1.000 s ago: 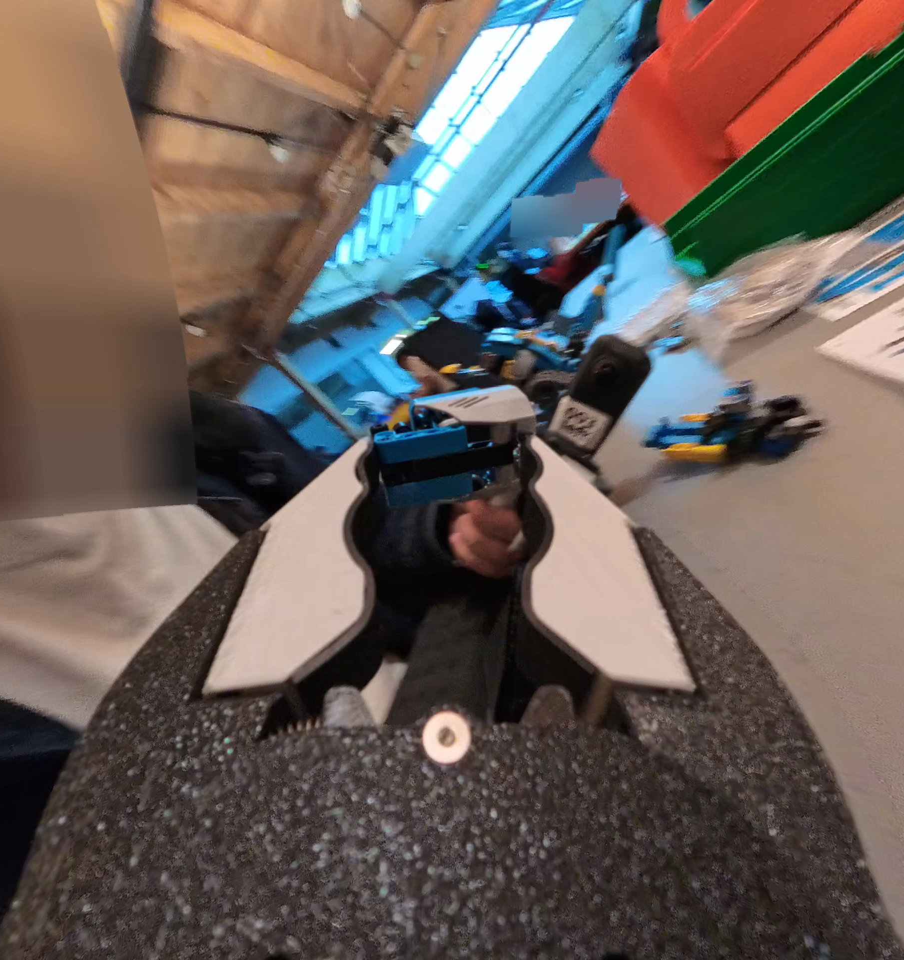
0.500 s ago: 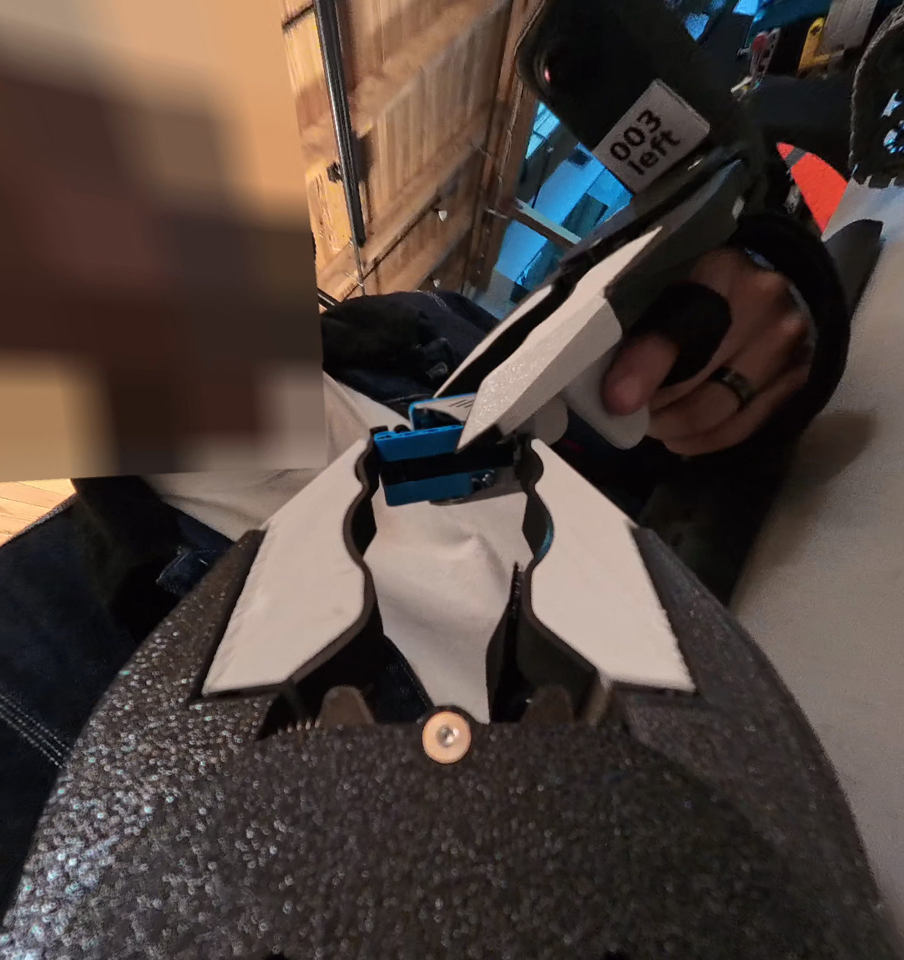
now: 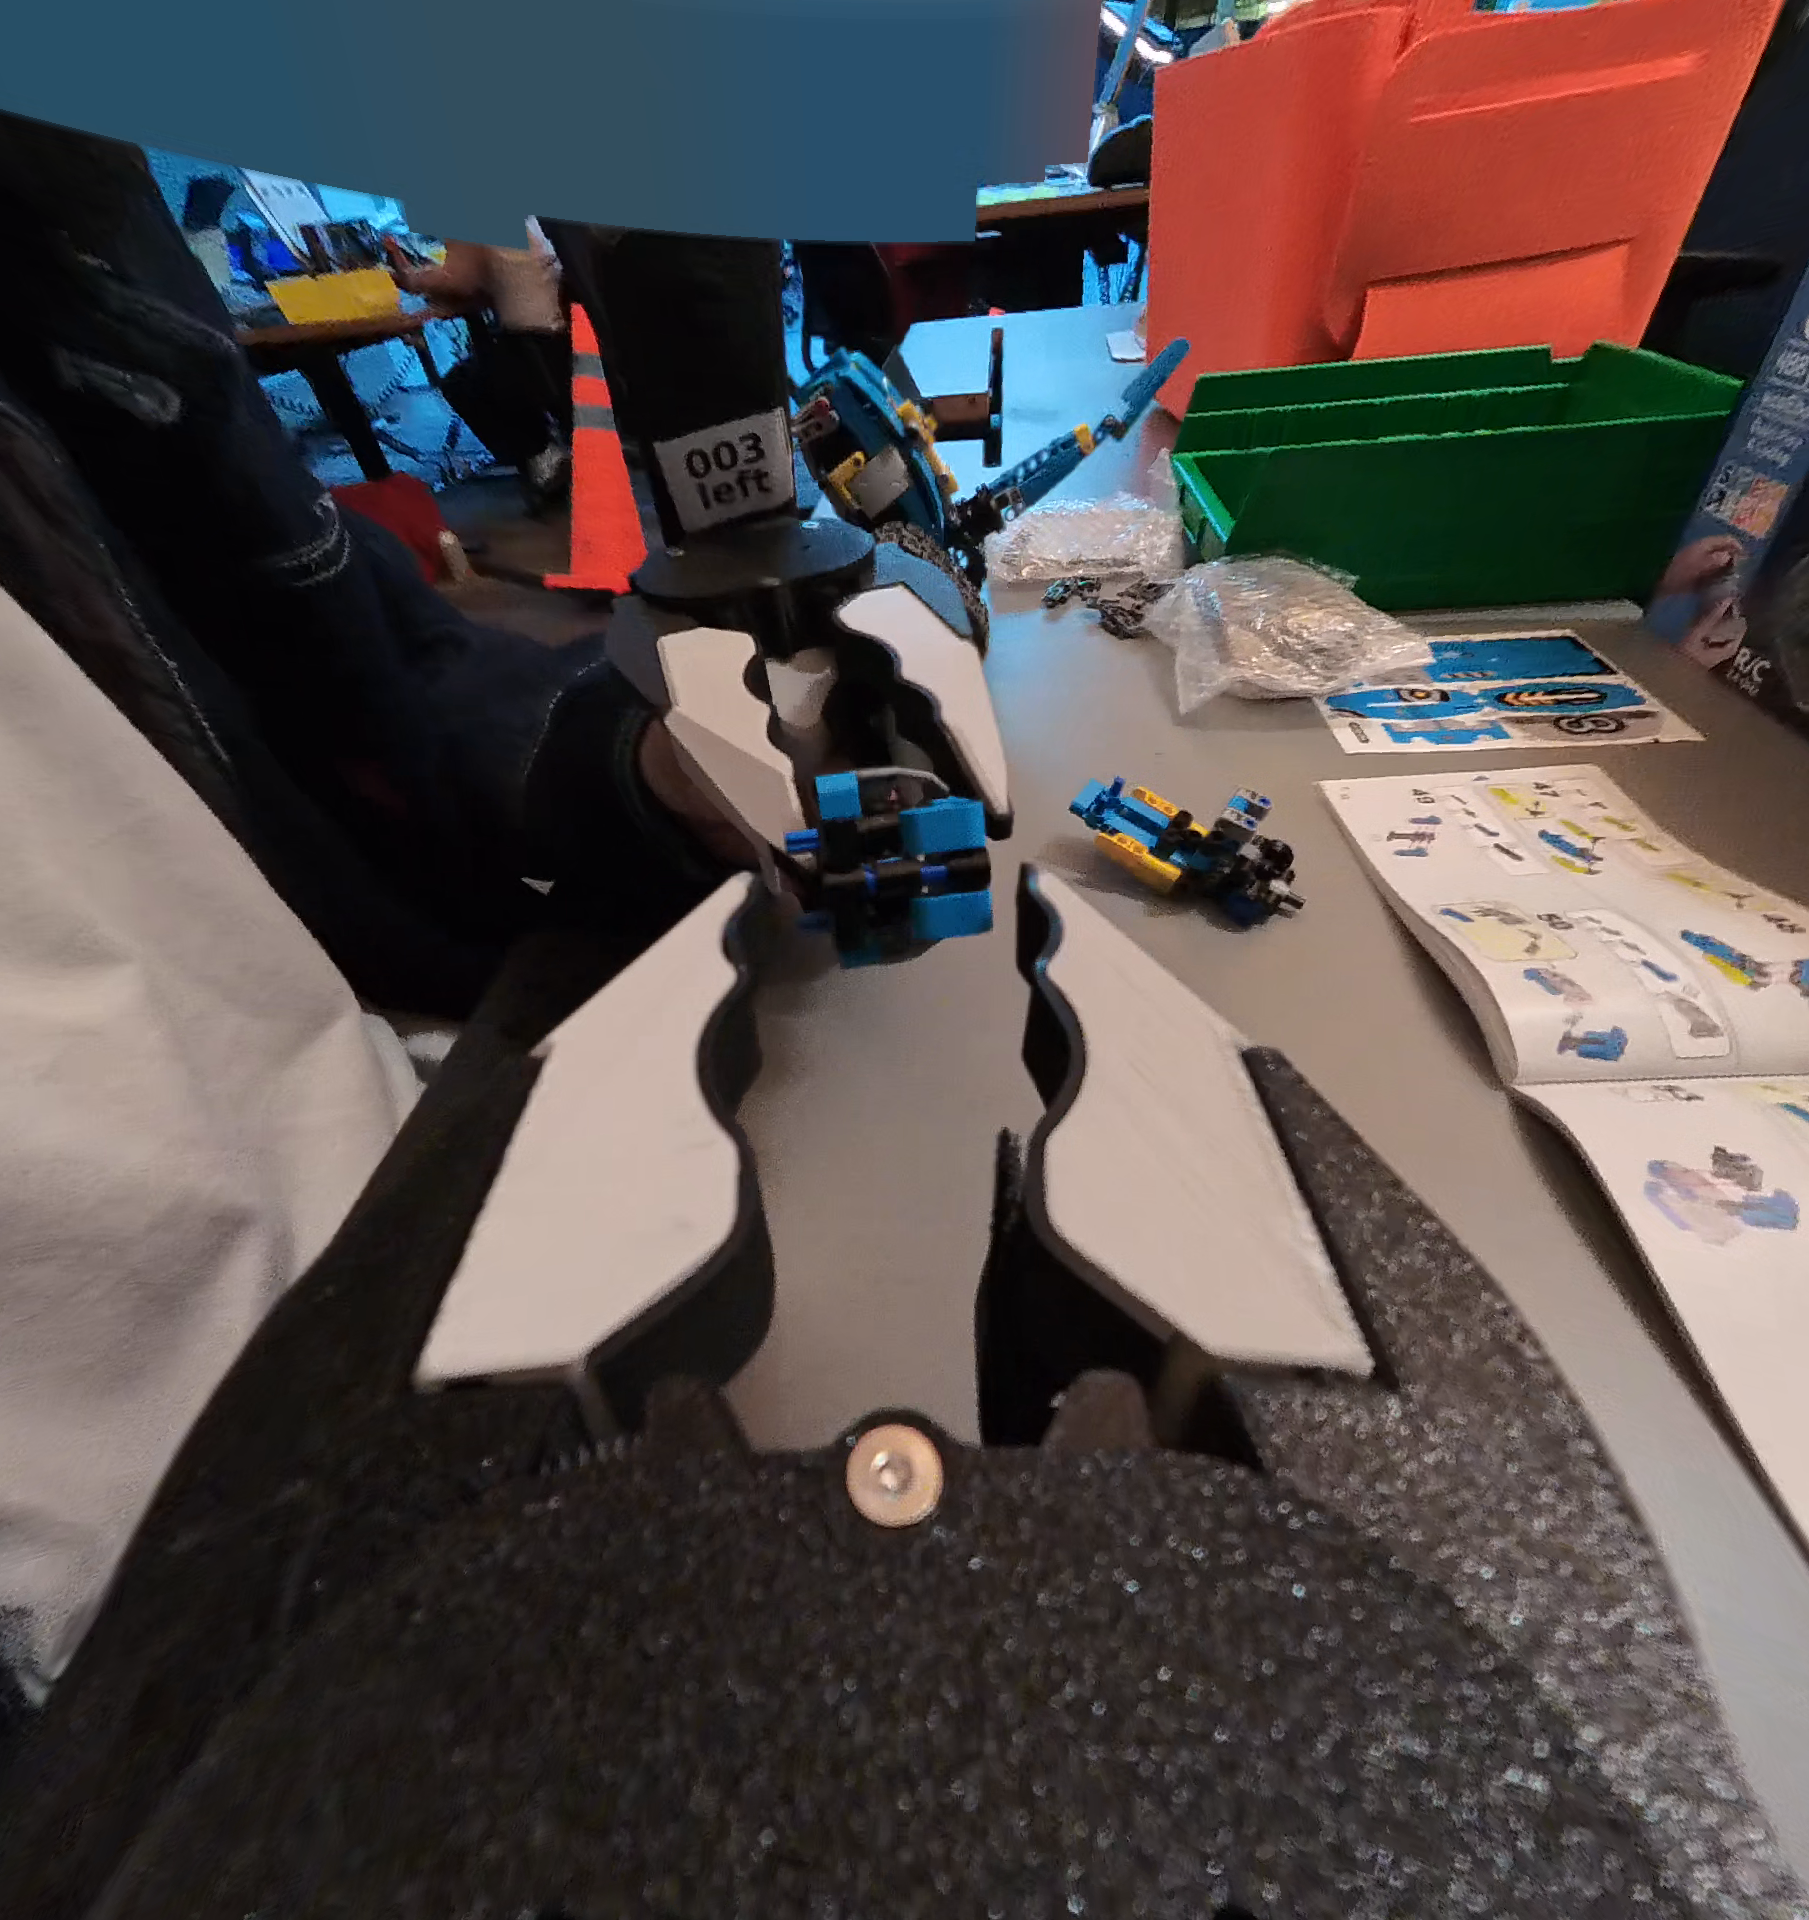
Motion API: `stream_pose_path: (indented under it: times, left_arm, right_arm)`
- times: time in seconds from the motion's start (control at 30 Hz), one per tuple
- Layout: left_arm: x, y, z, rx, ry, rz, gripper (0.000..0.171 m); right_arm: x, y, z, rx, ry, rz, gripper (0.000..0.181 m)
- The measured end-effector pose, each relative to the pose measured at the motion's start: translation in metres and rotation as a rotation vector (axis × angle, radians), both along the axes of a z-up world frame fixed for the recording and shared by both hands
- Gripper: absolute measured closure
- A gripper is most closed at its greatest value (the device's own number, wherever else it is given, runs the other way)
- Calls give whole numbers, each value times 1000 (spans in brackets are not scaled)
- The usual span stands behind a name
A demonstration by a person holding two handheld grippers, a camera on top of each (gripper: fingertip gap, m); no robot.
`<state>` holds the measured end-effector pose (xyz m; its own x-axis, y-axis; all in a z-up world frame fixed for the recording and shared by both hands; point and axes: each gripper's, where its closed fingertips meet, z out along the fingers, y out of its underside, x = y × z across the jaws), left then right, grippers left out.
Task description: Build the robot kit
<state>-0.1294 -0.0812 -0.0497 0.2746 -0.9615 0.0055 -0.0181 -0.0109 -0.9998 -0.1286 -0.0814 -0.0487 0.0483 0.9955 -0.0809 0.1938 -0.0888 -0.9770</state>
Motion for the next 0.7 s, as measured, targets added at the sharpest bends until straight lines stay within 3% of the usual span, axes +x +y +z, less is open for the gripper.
stream_pose_path:
  times: [0.23, 0.7]
  left_arm:
    - [3, -5, 1, 12, -9, -32, 138]
    - [8, -10, -9, 11, 49, -66, 140]
  right_arm:
    - [-2, -3, 1, 25, -12, 2, 150]
    - [1, -10, -10, 1, -96, 48, 151]
